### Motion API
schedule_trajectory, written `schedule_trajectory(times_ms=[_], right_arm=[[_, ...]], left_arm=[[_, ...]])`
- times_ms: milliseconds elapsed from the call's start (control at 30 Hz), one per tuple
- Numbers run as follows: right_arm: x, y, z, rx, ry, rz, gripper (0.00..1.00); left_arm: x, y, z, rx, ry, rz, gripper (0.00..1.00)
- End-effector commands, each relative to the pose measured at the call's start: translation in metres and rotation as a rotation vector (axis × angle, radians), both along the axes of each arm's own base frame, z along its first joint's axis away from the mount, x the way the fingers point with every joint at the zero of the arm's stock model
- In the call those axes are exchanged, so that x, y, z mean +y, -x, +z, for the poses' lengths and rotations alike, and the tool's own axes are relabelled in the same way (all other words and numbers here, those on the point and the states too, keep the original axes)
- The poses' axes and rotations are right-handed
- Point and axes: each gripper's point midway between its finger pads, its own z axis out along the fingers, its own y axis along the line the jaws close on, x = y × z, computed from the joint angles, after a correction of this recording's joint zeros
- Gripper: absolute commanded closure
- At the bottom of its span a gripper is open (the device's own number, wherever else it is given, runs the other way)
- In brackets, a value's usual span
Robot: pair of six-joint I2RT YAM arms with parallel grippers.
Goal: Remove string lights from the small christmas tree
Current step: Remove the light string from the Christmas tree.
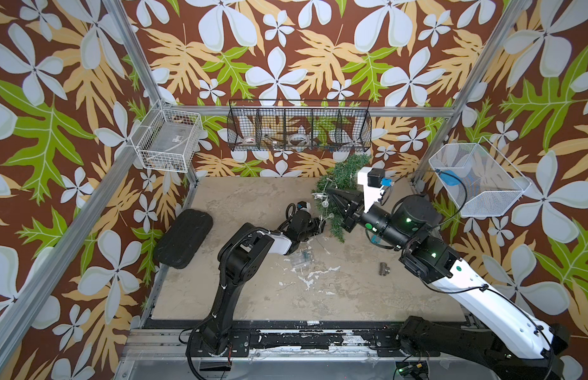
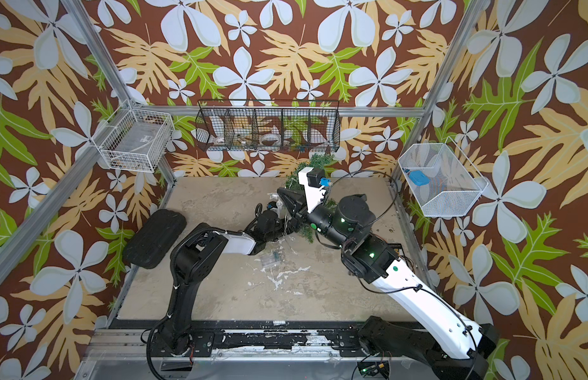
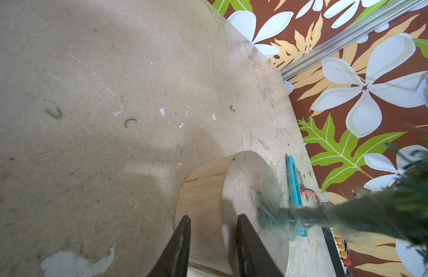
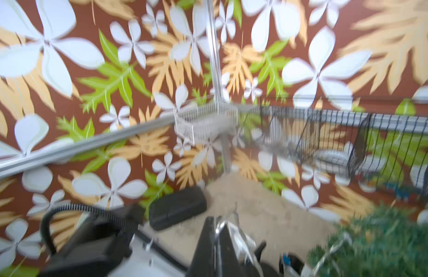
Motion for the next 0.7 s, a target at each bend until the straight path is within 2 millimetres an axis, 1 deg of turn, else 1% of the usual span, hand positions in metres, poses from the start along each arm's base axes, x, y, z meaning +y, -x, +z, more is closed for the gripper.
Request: schedule_trajectory(times_ms=[0, 67, 100, 133, 200, 300, 333, 400, 433, 500, 567, 600, 667], right_arm=[[-0.004, -0.013, 0.023, -0.03, 0.021, -0.075, 1.0], [-0.001, -0.014, 0.037, -0.041, 0.01, -0.069, 1.0], [0.001, -0.013, 0.039, -0.037, 0.007, -0.053, 1.0], [0.005, -0.01, 0.037, -0.024, 0.006, -0.022, 1.0], [0.013, -0.001, 0.028, 0.005, 0.006, 0.052, 1.0], [0.021, 0.017, 0.0, 0.081, 0.004, 0.168, 1.0], [0.021, 0.021, -0.015, 0.115, 0.007, 0.187, 1.0], [0.016, 0.022, -0.052, 0.181, 0.035, 0.166, 1.0], [0.009, 0.019, -0.078, 0.221, 0.059, 0.119, 1.0], [-0.01, 0.012, -0.142, 0.298, 0.129, 0.003, 1.0], [-0.03, 0.008, -0.193, 0.352, 0.171, -0.096, 1.0], [-0.038, 0.008, -0.213, 0.377, 0.178, -0.118, 1.0], [-0.046, 0.009, -0.238, 0.412, 0.16, -0.137, 1.0]], left_arm=[[0.047, 0.051, -0.094, 0.307, -0.296, 0.01, 0.66], [0.047, 0.052, -0.093, 0.306, -0.297, 0.009, 0.66], [0.047, 0.051, -0.092, 0.304, -0.295, 0.011, 0.66], [0.048, 0.051, -0.091, 0.301, -0.298, 0.012, 0.66], [0.047, 0.051, -0.091, 0.298, -0.302, 0.009, 0.66], [0.047, 0.05, -0.091, 0.299, -0.301, 0.01, 0.67], [0.048, 0.05, -0.092, 0.3, -0.301, 0.012, 0.67], [0.047, 0.051, -0.093, 0.302, -0.3, 0.009, 0.67], [0.046, 0.051, -0.094, 0.303, -0.298, 0.006, 0.67], [0.046, 0.052, -0.095, 0.308, -0.298, 0.002, 0.67], [0.045, 0.052, -0.094, 0.306, -0.29, 0.001, 0.67], [0.045, 0.052, -0.093, 0.305, -0.288, 0.001, 0.67], [0.045, 0.052, -0.092, 0.301, -0.289, -0.001, 0.67]])
